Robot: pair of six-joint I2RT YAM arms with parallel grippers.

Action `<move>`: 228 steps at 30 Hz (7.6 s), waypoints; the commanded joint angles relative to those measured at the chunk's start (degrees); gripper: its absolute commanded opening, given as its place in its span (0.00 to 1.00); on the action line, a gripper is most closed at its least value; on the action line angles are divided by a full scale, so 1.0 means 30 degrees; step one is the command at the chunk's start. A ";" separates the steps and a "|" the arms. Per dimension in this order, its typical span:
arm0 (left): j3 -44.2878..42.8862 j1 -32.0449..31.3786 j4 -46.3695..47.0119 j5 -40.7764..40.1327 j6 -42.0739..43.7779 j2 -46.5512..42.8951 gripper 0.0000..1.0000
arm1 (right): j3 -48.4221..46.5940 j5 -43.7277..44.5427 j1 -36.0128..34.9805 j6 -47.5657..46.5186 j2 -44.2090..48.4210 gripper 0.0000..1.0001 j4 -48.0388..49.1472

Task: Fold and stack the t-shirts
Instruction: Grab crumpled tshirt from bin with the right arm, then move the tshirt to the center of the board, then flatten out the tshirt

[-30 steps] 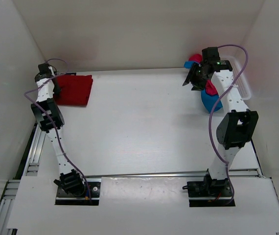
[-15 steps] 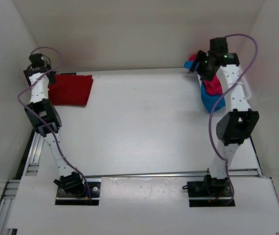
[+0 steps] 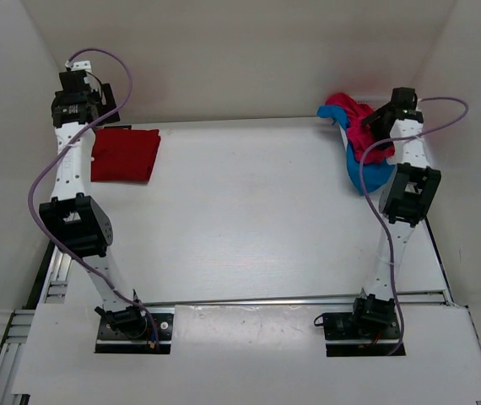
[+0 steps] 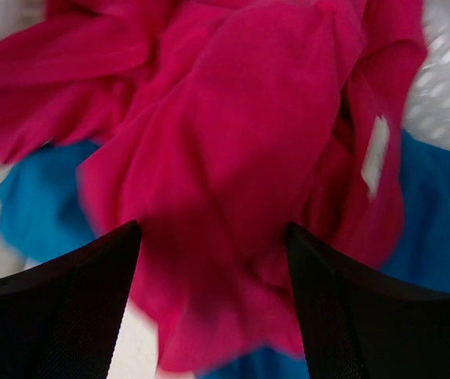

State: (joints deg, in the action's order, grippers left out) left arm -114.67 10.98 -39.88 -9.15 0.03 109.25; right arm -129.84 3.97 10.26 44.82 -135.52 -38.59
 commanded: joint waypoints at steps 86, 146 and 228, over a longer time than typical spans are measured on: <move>1.3823 -0.5686 -0.5420 0.0149 -0.0011 -0.8406 0.10 | 2.0341 -0.6332 -0.5975 -0.4944 1.2123 0.00 0.0827; 2.1759 -2.0480 0.1281 -0.0642 -0.0011 -0.5507 0.10 | 2.8280 -0.7389 -1.0276 0.9996 1.1716 0.00 0.6246; 1.8411 -0.7676 0.0080 -0.4067 -0.0011 -1.1222 0.10 | 3.1472 -0.3168 -0.7434 0.2346 2.6569 0.00 0.0941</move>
State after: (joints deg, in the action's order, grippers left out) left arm -64.42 -12.99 -39.92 -17.82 0.05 79.29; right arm -36.80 -6.55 -11.66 51.07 -57.89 -34.44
